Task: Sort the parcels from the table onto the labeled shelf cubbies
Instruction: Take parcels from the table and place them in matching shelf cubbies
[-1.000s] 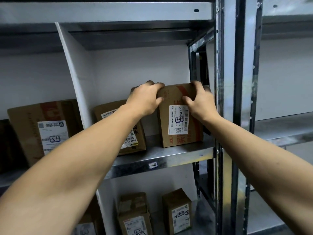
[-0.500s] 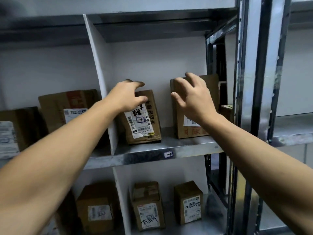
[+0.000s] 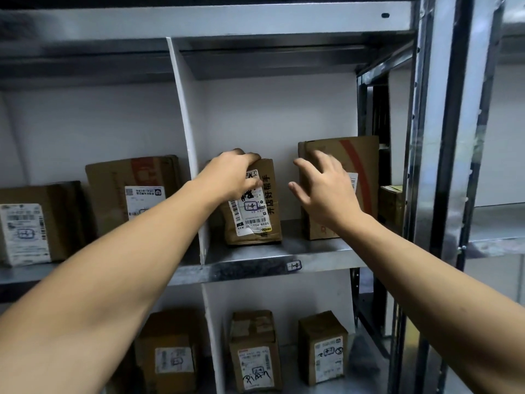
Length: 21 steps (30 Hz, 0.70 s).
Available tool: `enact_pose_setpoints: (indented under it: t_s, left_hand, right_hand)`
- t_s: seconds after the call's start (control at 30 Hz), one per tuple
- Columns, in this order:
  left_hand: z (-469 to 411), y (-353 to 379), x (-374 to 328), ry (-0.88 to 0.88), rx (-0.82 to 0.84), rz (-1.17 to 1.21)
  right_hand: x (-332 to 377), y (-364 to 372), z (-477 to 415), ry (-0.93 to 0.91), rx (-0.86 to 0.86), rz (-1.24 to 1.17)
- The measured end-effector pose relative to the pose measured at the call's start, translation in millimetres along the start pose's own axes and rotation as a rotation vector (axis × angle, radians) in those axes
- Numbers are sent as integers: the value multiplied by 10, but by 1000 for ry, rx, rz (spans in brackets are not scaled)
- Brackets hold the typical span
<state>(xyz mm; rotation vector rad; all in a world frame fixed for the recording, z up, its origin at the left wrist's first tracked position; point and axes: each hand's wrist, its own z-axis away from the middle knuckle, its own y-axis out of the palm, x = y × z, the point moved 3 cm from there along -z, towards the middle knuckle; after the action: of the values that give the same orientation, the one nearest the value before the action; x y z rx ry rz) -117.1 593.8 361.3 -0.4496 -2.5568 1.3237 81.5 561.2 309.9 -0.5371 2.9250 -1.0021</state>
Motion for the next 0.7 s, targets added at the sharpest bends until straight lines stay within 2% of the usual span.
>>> enact_pose_setpoints:
  t_s: [0.2, 0.4, 0.57, 0.7]
  left_hand:
    - [84, -13, -1, -11, -23, -8]
    - [401, -221, -83, 71, -158, 23]
    - [1016, -450, 12, 104, -240, 28]
    - [1725, -607, 319, 71, -270, 26]
  right_hand:
    - [-14, -23, 108, 10, 34, 21]
    - [154, -130, 261, 4, 43, 36]
    - [551, -242, 488, -25, 36, 44]
    - [1142, -248, 795, -61, 31, 9]
